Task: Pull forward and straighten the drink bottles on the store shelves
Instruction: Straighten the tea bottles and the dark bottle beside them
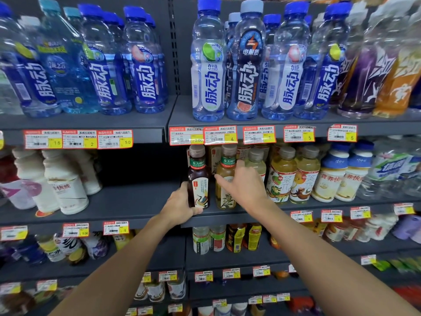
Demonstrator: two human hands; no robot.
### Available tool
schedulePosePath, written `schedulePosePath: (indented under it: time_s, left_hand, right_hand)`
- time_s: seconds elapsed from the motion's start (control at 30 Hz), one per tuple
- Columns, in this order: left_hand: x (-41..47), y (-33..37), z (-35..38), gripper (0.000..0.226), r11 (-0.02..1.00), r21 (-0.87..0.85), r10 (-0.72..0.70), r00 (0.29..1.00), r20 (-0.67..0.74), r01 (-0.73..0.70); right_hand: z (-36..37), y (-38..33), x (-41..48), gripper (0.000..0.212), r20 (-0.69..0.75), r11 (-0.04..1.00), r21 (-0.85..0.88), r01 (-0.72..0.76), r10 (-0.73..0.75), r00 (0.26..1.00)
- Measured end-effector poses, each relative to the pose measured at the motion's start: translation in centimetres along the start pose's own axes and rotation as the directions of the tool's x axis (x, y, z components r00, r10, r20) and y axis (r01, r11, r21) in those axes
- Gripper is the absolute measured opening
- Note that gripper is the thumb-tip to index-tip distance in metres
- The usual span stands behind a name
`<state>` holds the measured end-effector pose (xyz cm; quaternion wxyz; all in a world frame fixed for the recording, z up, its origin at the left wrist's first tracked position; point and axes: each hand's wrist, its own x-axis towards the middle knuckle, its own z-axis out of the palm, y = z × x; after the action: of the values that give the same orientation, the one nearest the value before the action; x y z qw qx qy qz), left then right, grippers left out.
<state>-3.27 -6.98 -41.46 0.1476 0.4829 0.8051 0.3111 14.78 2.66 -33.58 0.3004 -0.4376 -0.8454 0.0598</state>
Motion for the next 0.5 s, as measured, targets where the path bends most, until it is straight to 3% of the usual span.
schedulePosePath:
  time_s: [0.5]
  left_hand:
    - [-0.05,0.29,-0.15,0.078,1.0,0.025,-0.011,1.0,0.012,0.011]
  right_hand:
    - [0.61,0.53,-0.36,0.061,-0.014,1.0,0.006,0.015,-0.015,1.0]
